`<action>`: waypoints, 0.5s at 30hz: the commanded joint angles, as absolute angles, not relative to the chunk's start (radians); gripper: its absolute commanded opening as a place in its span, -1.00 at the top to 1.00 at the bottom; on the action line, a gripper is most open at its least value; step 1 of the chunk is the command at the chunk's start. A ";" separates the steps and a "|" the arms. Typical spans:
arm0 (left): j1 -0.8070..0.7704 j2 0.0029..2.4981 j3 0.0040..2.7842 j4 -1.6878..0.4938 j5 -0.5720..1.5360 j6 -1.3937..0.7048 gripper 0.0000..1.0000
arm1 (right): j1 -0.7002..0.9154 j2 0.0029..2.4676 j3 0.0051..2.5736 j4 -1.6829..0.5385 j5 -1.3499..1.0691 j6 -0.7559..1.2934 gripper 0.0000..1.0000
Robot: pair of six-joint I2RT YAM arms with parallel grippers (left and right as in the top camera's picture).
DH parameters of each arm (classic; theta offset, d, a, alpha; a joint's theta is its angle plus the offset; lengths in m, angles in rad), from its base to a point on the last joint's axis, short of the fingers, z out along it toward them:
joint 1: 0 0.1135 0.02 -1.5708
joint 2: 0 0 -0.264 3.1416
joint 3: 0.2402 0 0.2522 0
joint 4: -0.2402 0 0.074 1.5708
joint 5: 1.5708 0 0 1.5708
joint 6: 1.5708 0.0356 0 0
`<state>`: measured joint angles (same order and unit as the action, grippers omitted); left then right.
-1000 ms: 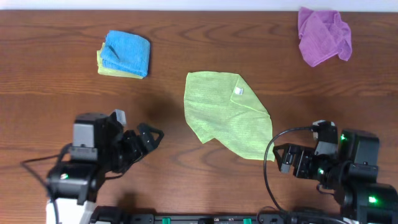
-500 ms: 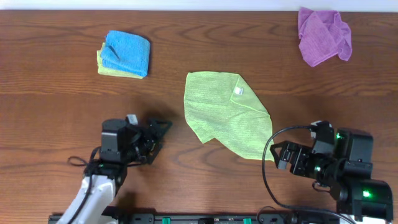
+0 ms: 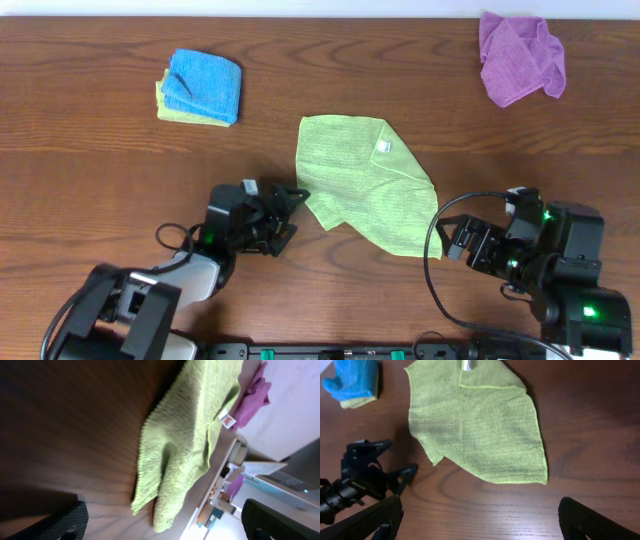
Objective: Fold the cloth
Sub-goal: 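Move the left gripper to the green cloth's lower left edge and grasp it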
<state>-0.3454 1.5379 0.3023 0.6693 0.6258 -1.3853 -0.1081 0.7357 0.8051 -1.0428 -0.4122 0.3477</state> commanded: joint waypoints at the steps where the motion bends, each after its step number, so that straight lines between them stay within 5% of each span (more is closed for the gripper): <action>1: -0.384 1.600 0.318 0.671 0.568 -1.422 -0.87 | -0.120 0.735 0.801 -1.031 -0.424 0.387 -0.99; 4: -0.429 1.638 0.349 0.670 0.536 -1.422 -0.65 | -0.120 0.743 0.801 -1.028 -0.424 0.389 -0.99; 9: -0.481 1.705 0.399 0.670 0.513 -1.422 -0.58 | -0.120 0.759 0.801 -1.027 -0.424 0.389 -0.99; 15: -0.505 1.769 0.439 0.670 0.514 -1.421 -0.13 | -0.120 0.772 0.801 -1.027 -0.424 0.389 -0.98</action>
